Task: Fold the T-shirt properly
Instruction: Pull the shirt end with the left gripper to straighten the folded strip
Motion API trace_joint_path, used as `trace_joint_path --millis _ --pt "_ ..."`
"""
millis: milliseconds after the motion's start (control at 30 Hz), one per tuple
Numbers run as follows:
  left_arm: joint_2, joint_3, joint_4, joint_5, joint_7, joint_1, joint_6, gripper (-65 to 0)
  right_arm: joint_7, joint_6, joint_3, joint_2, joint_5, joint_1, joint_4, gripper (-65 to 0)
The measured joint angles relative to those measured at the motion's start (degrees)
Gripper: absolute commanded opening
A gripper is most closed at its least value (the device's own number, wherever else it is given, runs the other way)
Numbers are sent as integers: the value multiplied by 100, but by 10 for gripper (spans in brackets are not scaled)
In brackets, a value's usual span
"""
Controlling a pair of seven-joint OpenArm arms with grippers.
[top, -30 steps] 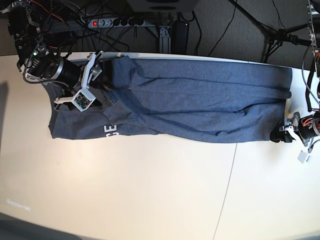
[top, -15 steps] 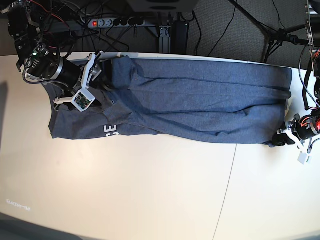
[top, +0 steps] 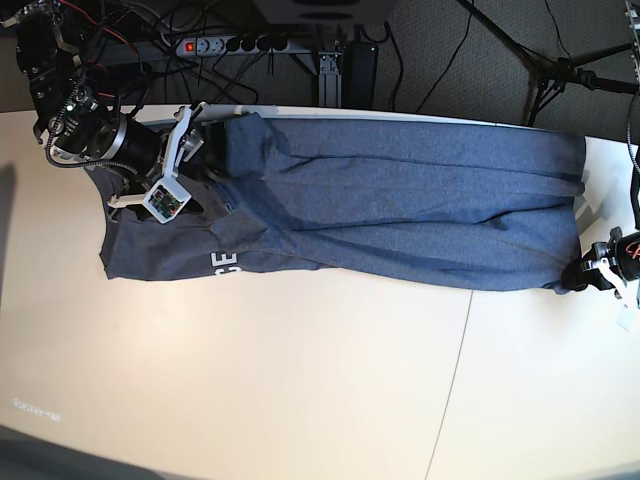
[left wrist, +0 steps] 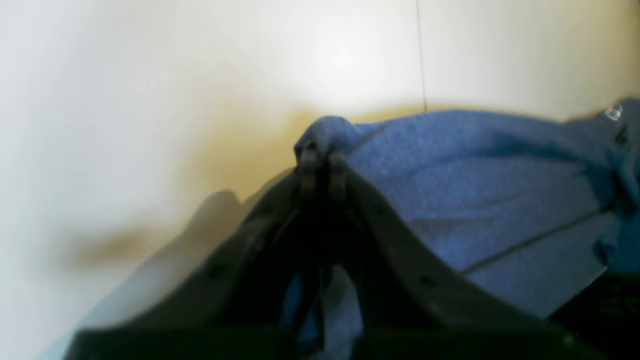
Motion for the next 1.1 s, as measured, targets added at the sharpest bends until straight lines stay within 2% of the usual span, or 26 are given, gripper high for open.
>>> trace_joint_path --millis 100,267,433,700,933,1033,1100 --pt "-81 0 492 -264 155 286 -9 -650 2 0 0 -2 -2 0 2 -312" --pt "-81 24 1816 -212 236 1126 -52 -650 0 -2 0 -4 -24 0 -4 -312" --pt "-157 26 2789 -61 192 1491 -63 -650 -2 -2 0 -2 -13 0 -4 -312" --pt "-522 26 2868 348 186 1751 -66 -650 0 -2 0 -2 -4 0 -4 -312" --pt "-645 26 2868 1073 7 1753 -66 -650 -2 -2 0 -2 -4 2 -4 -314" --pt "-699 26 2850 1126 -11 1757 -66 -650 -2 -2 0 -2 -7 0 -4 -315" --pt "-750 26 2850 1132 -57 1838 -66 -650 0 -2 0 -2 -4 0 -4 -350"
